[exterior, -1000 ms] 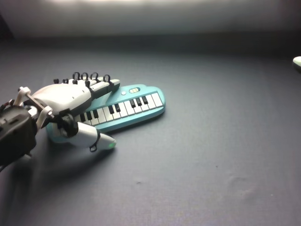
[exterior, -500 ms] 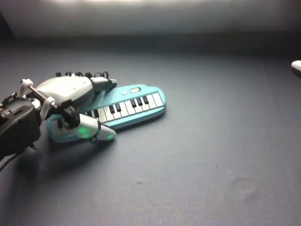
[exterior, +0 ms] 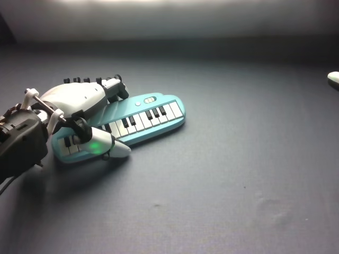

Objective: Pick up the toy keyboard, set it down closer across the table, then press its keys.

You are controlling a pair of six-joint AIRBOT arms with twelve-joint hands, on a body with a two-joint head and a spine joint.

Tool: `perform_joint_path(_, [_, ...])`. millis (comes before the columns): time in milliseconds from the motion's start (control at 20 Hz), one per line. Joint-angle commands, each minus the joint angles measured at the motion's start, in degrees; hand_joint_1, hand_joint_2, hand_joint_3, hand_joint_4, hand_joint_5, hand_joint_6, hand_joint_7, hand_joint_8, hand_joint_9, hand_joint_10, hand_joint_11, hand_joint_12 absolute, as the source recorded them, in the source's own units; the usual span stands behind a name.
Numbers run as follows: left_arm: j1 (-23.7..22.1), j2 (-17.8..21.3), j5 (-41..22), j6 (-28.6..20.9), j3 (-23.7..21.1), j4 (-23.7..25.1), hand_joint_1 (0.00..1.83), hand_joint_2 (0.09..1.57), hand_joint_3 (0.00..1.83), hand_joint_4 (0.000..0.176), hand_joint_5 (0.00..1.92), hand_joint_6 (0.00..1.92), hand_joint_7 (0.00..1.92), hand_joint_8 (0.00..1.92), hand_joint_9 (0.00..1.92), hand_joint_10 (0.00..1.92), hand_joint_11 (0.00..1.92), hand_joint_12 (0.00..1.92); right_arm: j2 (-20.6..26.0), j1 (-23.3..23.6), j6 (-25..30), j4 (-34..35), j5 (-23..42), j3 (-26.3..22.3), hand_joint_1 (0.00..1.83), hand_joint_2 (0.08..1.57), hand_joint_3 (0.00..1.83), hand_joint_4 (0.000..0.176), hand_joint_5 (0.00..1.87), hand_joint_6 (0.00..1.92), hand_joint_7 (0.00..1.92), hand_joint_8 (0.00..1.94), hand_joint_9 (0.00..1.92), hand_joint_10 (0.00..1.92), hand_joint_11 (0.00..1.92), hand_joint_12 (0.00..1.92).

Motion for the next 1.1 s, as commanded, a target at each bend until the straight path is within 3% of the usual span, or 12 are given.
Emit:
perform_joint_path(0, [0.29,-0.05,-2.67,0.17,-0.56,2.43,1.30,1.15,0.00,0.003,0.10,1.59,0.16,1.45,0.28,1.56,0.41,1.85,0.15,0.21,0.31,-0.38,7.33,0.27,0.40,1.38,0.00,0.000,0.26,0.00,0.15,0.00,0.10,0.00,0.00,0.23])
perform_joint_path(150, [-0.87,1.56,-6.06,-2.71,-2.71,7.32,1.33,1.11,0.00,0.000,0.19,1.49,0.21,1.44,0.34,1.62,0.48,1.86,0.16,0.20,1.23,-0.39,8.61,0.27,0.36,1.36,0.00,0.000,0.22,0.00,0.11,0.00,0.05,0.01,0.00,0.07])
perform_joint_path(300, [-2.66,2.24,-8.74,-6.43,-4.46,14.04,1.31,1.11,0.00,0.000,0.18,1.64,0.17,1.72,0.37,1.90,0.63,1.92,0.19,0.18,1.70,-0.45,9.62,0.26,0.37,1.38,0.00,0.000,0.20,0.00,0.11,0.00,0.07,0.00,0.00,0.16])
perform_joint_path(400, [-4.35,1.62,-9.44,-9.91,-4.62,19.17,1.33,1.09,0.00,0.000,0.16,1.64,0.18,1.65,0.38,1.80,0.58,1.90,0.20,0.18,2.25,-0.74,10.15,0.24,0.40,1.38,0.00,0.000,0.22,0.00,0.14,0.00,0.11,0.01,0.00,0.45])
perform_joint_path(450, [-5.74,0.85,-9.44,-11.57,-4.63,21.95,1.27,1.10,0.00,0.000,0.14,1.59,0.15,1.57,0.30,1.67,0.44,1.82,0.21,0.18,2.69,-1.01,10.54,0.22,0.39,1.38,0.00,0.000,0.20,0.00,0.11,0.00,0.08,0.00,0.00,0.40])
perform_joint_path(600, [-8.82,-2.54,-8.46,-15.69,-3.56,28.41,1.32,1.05,0.00,0.000,0.21,1.54,0.23,1.66,0.47,1.78,0.67,1.87,0.22,0.19,3.19,-1.75,11.31,0.21,0.27,1.39,0.00,0.000,0.13,0.00,0.02,0.00,0.00,0.00,0.00,0.21])
perform_joint_path(750, [-11.55,-7.26,-6.46,-19.81,-1.28,33.70,1.29,1.11,0.01,0.000,0.22,1.39,0.22,1.40,0.41,1.59,0.56,1.75,0.22,0.20,3.72,-2.79,11.91,0.22,0.10,1.39,0.00,0.010,0.08,0.00,0.00,0.00,0.00,0.00,0.00,0.01])
perform_joint_path(800, [-12.42,-8.87,-5.33,-20.69,-0.44,35.02,1.26,1.13,0.01,0.002,0.21,1.31,0.25,1.10,0.40,1.36,0.55,1.58,0.22,0.20,3.75,-3.24,12.10,0.22,0.07,1.39,0.00,0.018,0.08,0.00,0.00,0.00,0.00,0.00,0.00,0.00])
perform_joint_path(850, [-13.05,-10.23,-4.43,-21.18,0.29,35.76,1.23,1.13,0.00,0.019,0.21,1.32,0.26,1.05,0.38,1.34,0.51,1.56,0.22,0.20,3.80,-3.64,12.27,0.23,0.07,1.40,0.00,0.019,0.08,0.00,0.00,0.00,0.00,0.00,0.00,0.00])
perform_joint_path(950, [-13.85,-13.08,-3.16,-22.49,1.82,36.58,1.20,1.12,0.00,0.015,0.25,1.25,0.27,1.15,0.38,1.45,0.56,1.62,0.22,0.22,3.80,-4.50,12.52,0.24,0.09,1.41,0.00,0.004,0.08,0.00,0.00,0.00,0.00,0.00,0.00,0.00])
perform_joint_path(1000, [-14.23,-14.38,-2.37,-23.24,2.58,37.50,1.17,1.15,0.01,0.021,0.22,1.23,0.26,1.12,0.34,1.43,0.51,1.61,0.22,0.37,3.84,-4.81,12.54,0.24,0.09,1.41,0.00,0.012,0.08,0.00,0.00,0.00,0.00,0.00,0.00,0.00])
perform_joint_path(1050, [-14.50,-15.44,-1.51,-23.66,3.13,38.13,1.10,1.16,0.00,0.010,0.19,0.97,0.28,0.72,0.26,1.07,0.29,1.48,0.22,0.40,3.97,-5.01,12.60,0.24,0.09,1.41,0.00,0.023,0.08,0.00,0.00,0.00,0.00,0.00,0.00,0.00])
